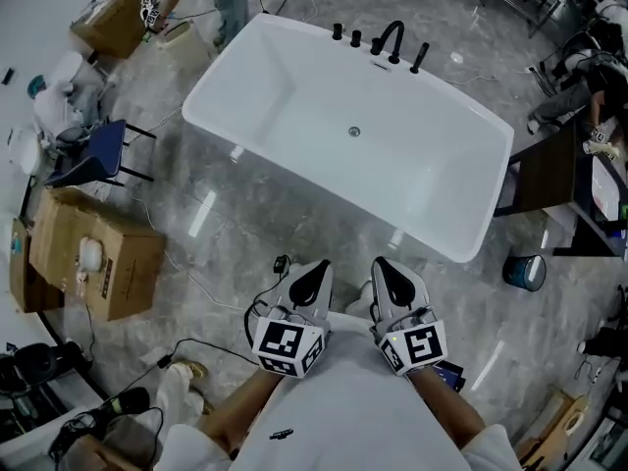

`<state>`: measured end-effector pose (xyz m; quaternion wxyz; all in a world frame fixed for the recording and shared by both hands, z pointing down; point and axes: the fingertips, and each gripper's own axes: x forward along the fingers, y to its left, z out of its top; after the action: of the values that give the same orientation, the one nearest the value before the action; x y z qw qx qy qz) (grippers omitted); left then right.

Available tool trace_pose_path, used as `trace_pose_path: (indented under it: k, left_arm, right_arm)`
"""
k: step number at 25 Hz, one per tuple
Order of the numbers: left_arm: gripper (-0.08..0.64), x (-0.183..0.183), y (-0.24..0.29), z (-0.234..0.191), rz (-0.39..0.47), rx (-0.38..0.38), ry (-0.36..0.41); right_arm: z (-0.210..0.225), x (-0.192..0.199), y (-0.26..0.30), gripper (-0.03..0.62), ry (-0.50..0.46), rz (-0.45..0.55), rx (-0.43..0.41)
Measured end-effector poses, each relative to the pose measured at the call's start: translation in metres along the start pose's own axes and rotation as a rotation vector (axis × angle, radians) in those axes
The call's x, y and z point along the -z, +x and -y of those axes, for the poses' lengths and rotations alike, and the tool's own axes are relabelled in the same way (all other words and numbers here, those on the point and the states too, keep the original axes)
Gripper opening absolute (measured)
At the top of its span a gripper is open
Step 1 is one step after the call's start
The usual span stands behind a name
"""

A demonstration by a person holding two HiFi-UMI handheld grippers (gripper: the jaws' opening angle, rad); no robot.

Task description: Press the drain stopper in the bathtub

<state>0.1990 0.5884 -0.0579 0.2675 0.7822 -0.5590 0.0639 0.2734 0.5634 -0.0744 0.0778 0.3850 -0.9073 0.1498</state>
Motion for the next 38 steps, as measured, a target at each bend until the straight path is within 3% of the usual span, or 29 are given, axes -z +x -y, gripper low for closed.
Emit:
trace_pose_path:
  k: [5, 11, 17, 26, 38]
  left_arm:
    - [-0.002, 0.014, 0.005, 0.076, 0.021, -0.023, 0.004]
    - [-0.002, 0.036, 0.004, 0.089, -0.009, -0.049, -0.020]
    - [-0.002, 0.021, -0.012, 0.028, 0.019, -0.058, -0.056]
    - [0.000, -0.016, -0.046, -0.106, 0.039, -0.058, -0.068]
    - [0.000, -0.053, -0.010, -0.167, 0.036, -0.019, -0.032]
  right_arm:
    - [0.043, 0.010, -0.066, -0.005, 0.022, 0.013, 0.002]
    - [0.063, 0.029, -0.071, -0.006, 0.127, 0.003, -0.026]
    - [0.018, 0.014, -0.013, -0.006, 0.093, 0.001, -0.075]
    - [-0.051, -0.005, 0.090, -0.006, 0.055, 0.001, -0.045]
    - [-0.041, -0.001, 0.175, -0.006, 0.097, -0.061, -0.009]
